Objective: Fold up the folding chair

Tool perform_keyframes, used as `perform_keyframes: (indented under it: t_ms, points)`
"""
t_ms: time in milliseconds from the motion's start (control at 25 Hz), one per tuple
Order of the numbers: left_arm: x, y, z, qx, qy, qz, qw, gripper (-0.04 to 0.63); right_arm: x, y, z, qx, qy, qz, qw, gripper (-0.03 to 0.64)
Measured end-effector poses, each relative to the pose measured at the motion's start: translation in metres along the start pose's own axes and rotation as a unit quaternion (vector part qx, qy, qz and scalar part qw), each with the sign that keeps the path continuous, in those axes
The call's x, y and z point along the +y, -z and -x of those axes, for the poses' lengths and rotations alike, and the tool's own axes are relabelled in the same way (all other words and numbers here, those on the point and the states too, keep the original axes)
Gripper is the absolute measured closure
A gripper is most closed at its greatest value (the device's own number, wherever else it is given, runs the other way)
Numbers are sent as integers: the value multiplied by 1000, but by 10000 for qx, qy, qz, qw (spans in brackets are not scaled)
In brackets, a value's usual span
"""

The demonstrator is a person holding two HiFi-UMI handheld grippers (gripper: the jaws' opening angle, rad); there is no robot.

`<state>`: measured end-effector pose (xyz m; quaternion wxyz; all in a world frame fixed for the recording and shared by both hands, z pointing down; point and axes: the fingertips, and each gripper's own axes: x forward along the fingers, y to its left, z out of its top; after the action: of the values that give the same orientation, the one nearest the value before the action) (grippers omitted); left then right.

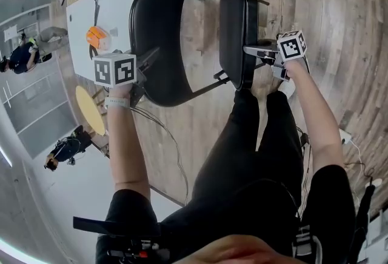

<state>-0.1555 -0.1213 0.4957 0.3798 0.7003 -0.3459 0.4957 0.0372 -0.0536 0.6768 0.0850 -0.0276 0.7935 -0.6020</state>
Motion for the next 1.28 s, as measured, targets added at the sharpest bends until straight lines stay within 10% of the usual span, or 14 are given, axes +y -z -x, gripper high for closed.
perform_keyframes:
  t_ms: [1280]
  points:
    - [140,24,38,43,194,-115,9997,540,-6,-35,-272,-107,513,-252,9983,512]
